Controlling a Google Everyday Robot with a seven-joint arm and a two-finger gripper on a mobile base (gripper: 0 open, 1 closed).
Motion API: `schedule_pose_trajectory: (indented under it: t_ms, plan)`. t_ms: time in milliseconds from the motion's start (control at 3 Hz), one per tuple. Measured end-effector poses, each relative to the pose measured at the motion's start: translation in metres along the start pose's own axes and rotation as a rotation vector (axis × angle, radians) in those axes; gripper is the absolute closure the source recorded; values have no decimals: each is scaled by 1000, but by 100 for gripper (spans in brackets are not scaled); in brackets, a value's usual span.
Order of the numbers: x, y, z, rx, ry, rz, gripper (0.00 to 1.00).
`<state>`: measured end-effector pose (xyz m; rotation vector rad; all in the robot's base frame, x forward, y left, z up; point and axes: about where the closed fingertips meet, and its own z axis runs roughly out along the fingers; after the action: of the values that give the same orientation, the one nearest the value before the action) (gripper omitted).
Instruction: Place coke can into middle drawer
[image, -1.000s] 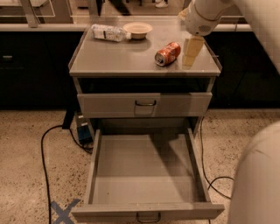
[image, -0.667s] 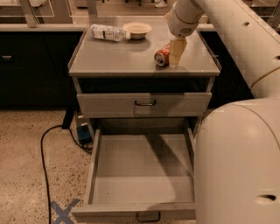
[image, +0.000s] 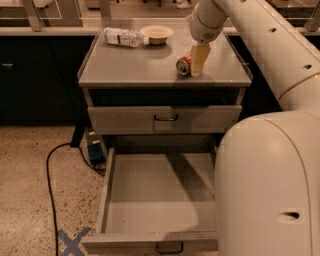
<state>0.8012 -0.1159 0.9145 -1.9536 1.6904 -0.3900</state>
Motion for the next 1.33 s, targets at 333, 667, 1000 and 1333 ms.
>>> schedule_pose_trajectory:
  t_ms: [333,667,1000,1333]
  plan:
    - [0,-5,17,-11,7,-29,0]
    - [2,-7,28,-32,20,-52,0]
    - [15,-7,37,-60,52,-59,0]
    - [22,-5,42,-85,65,-63,0]
